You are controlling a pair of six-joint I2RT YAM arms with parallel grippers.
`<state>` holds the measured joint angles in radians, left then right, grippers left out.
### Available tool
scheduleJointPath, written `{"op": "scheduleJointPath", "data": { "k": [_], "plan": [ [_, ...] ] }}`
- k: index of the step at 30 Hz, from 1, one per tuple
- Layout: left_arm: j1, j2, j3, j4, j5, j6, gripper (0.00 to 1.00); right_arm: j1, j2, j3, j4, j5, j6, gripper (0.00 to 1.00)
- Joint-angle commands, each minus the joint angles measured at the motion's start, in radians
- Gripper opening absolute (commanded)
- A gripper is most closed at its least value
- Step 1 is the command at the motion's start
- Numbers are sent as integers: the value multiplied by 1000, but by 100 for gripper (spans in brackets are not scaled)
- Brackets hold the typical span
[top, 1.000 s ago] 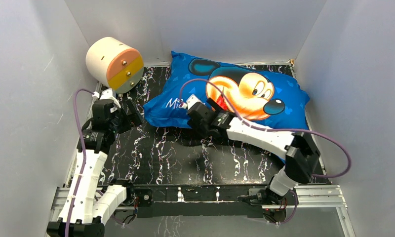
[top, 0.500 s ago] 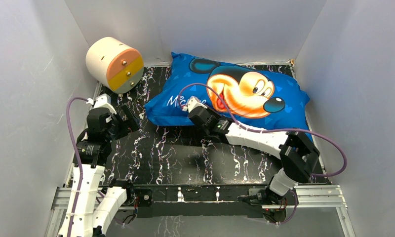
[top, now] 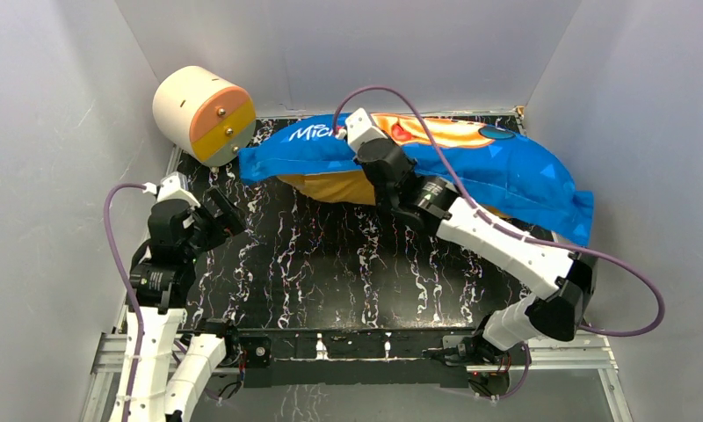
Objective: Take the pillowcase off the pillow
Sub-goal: Turn over the pillow at the center of the board.
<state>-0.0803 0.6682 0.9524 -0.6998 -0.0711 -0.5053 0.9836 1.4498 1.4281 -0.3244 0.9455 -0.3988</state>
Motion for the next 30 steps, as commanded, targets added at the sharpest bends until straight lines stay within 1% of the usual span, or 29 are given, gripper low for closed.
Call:
{"op": "scheduleJointPath", "data": {
  "k": [1,2,4,7,8,10,12,13,15,17,20,22,24,26,27,28,30],
  "plan": [
    [7,-39,9,22,-35,-22,98,25,-122,200,-97,-176,173,0],
    [7,-38,12,21,-41,-22,98,25,-137,200,-109,-244,221,0],
    [7,-33,15,25,-45,-24,98,26,-153,190,-108,-368,265,0],
    [7,-24,19,34,-36,-24,98,26,-103,188,-108,-443,285,0],
    [7,-24,21,33,-35,-24,98,28,-74,206,-115,-404,308,0],
    [7,-24,23,33,-27,-21,98,26,-14,267,-118,-223,375,0],
    [6,-21,25,36,-15,-5,98,12,26,309,-78,-34,347,0],
    [6,-16,25,38,-2,2,98,-13,36,341,-65,-10,339,0],
    [7,-4,24,46,33,11,98,-93,53,426,-76,-34,356,0],
    [6,9,21,67,109,20,98,-150,81,539,-119,-45,347,0],
    [7,33,-11,126,234,33,98,-162,123,680,-190,-45,270,0],
    [7,68,-40,163,321,34,98,-161,133,720,-252,-22,271,0],
    [7,139,-75,219,422,34,98,-162,105,668,-252,43,281,0],
    [6,218,-113,310,516,18,98,-175,57,551,-177,84,267,0],
    [5,260,-128,374,571,12,98,-189,39,509,-156,66,272,0],
    [5,313,-143,442,627,4,98,-199,32,491,-174,44,293,0],
    [2,428,-167,588,705,-22,98,-210,35,496,-207,16,334,0]
  ]
}}
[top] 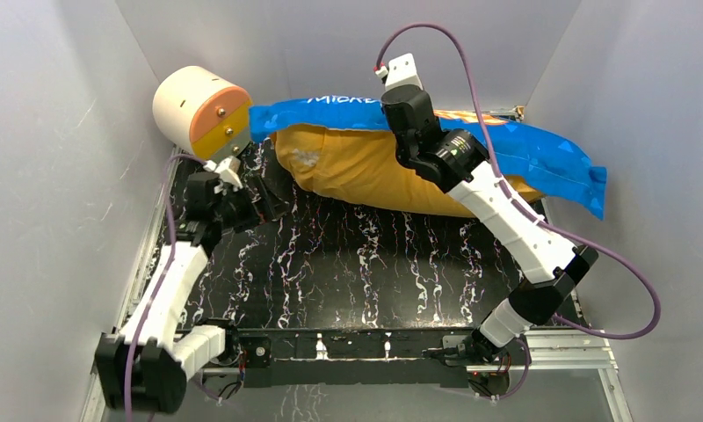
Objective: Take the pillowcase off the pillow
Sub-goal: Turn over the pillow at the center of the board.
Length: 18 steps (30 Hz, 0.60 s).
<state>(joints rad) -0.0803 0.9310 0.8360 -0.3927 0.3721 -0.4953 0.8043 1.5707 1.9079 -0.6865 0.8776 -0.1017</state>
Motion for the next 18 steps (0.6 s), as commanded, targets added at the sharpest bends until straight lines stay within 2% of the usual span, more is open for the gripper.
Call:
{"op": "scheduleJointPath", "data": {
  "k": [1,4,10,12,14,18],
  "plan": [
    [2,229,-54,334,270,-45,98,-32,-79,20,150,73,45,0],
    [-2,393,-34,467,279,-81,98,-34,-63,38,124,36,64,0],
    [-32,675,38,626,255,-152,98,-38,-71,9,141,13,69,0],
    [-37,783,54,701,278,-217,98,-41,-77,-8,144,0,78,0],
    [-46,848,88,703,286,-224,98,-47,-82,-40,164,-2,81,0],
    [-29,915,176,562,116,-116,98,-55,-68,-31,129,-37,94,0]
  ]
}}
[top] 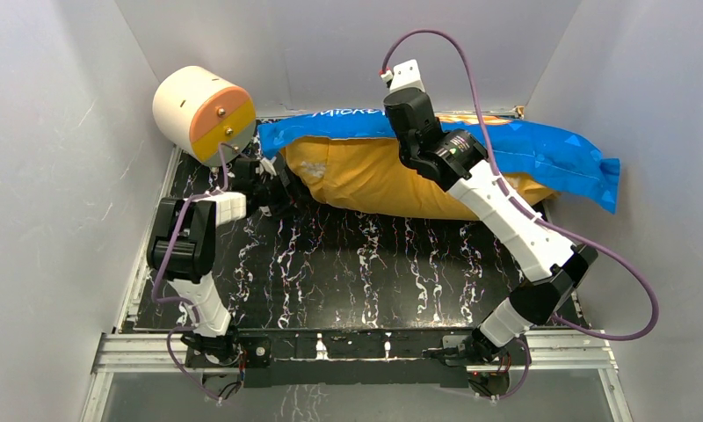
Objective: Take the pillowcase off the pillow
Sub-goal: Turn over the pillow at the center of the board.
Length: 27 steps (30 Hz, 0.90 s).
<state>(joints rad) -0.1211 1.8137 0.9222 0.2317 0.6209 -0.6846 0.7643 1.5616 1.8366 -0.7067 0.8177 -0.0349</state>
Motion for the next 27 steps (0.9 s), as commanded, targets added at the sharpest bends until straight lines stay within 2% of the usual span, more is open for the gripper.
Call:
{"op": "scheduleJointPath", "data": {
  "k": [1,5,9,13,17,22,25,27],
  "plan": [
    [26,48,121,-107,-172,101,98,-15,-54,51,135,21,27,0],
    [100,81,238,-273,-338,155,98,-19,-73,41,130,20,40,0],
    [174,92,312,-368,-409,230,98,-20,-88,36,114,-27,36,0],
    [178,64,309,-387,-393,280,98,-22,-95,19,113,-45,38,0],
    [178,-9,322,-411,-296,310,98,-21,-92,32,84,-67,50,0],
    [178,-278,255,-413,-240,306,98,-20,-103,88,56,-120,36,0],
    [178,-478,174,-428,-352,266,98,-20,-122,125,29,-204,36,0],
    [179,-615,124,-434,-442,245,98,-17,-144,149,8,-335,2,0]
  ]
}}
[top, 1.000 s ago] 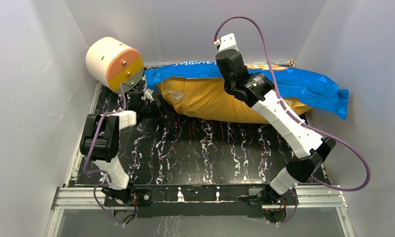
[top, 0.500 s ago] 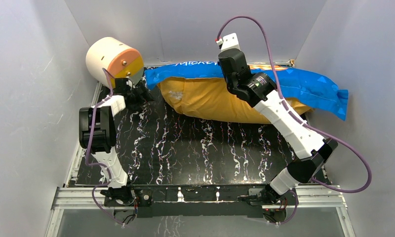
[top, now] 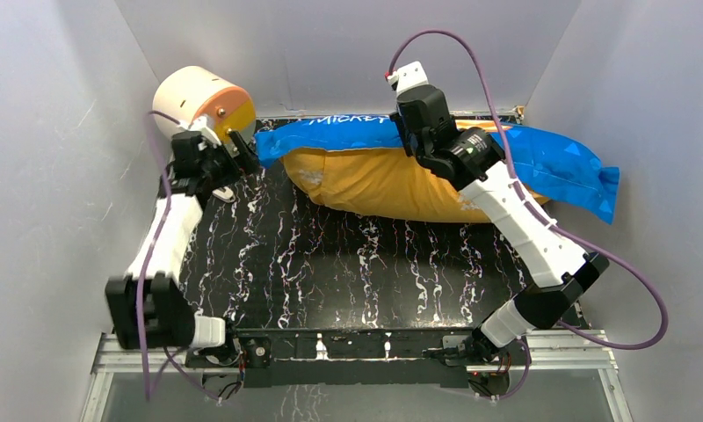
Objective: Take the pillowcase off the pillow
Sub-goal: Turn over the pillow at the center of the board.
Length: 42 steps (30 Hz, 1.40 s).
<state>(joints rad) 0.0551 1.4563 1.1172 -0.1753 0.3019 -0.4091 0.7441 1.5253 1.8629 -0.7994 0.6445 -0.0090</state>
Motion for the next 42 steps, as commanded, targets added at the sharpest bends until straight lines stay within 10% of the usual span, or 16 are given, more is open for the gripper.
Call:
{"op": "scheduleJointPath", "data": {
  "k": [1,8,21,26,30,42],
  "plan": [
    [4,-317,-84,-39,-170,-33,98,5,-123,137,94,-238,-25,0],
    [6,-492,-4,-179,-373,-38,98,7,-213,253,115,-638,44,0],
    [6,-551,25,-197,-341,-106,98,-79,130,71,219,-365,-106,1],
    [6,-610,-79,-194,-288,-122,98,-80,402,133,92,-312,-43,52],
    [5,-631,-121,-224,-288,-98,98,-80,374,135,128,-325,36,72],
    [6,-528,-222,-204,-105,-89,98,-80,3,-153,255,-329,97,95]
  ]
}}
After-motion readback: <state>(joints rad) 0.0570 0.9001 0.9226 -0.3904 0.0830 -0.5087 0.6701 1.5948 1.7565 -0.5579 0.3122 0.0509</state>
